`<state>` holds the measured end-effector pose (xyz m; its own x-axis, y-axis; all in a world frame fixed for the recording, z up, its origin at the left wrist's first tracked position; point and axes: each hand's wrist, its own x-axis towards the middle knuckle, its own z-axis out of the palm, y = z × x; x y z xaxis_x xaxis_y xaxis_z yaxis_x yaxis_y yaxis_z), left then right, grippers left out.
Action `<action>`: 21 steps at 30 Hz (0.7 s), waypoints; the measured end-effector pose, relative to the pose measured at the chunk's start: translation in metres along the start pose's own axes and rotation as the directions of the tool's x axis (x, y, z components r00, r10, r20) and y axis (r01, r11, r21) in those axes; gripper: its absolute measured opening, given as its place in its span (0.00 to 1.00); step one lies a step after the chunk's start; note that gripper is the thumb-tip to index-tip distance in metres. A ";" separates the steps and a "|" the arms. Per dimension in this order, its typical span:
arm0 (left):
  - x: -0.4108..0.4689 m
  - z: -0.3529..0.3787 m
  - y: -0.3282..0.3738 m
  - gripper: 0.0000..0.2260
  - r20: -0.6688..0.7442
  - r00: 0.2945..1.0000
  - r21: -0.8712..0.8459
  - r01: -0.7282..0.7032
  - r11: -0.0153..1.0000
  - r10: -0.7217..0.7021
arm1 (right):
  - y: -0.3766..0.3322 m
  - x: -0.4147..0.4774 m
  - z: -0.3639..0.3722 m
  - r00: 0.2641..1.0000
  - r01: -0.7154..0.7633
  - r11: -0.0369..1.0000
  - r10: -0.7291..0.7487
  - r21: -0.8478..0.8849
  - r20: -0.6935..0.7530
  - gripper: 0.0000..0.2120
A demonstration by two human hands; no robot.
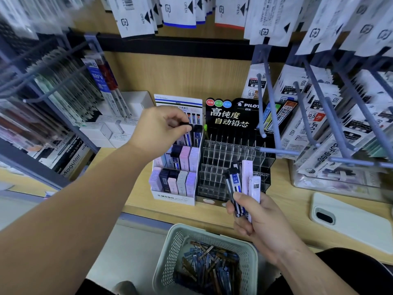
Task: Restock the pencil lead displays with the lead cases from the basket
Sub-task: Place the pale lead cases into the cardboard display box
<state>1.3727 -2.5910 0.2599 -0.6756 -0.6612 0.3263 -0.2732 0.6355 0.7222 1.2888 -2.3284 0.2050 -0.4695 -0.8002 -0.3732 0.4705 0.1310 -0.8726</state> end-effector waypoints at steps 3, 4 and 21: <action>-0.003 0.006 -0.007 0.05 0.008 1.000 0.014 -0.025 1.000 0.025 | -0.001 0.000 0.000 1.000 -0.003 1.000 0.003 -0.007 0.001 0.03; -0.004 0.007 -0.009 0.05 0.022 0.999 0.031 -0.046 0.998 0.045 | -0.001 0.000 0.001 1.000 -0.002 1.000 0.002 -0.009 0.003 0.03; 0.000 0.019 -0.016 0.08 0.062 0.961 0.278 -0.276 0.920 0.269 | -0.002 -0.001 0.000 1.000 -0.016 1.000 0.016 -0.011 0.001 0.03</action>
<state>1.3644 -2.5934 0.2368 -0.7652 -0.4395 0.4704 -0.2551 0.8779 0.4053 1.2883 -2.3281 0.2074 -0.4612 -0.7988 -0.3863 0.4691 0.1501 -0.8703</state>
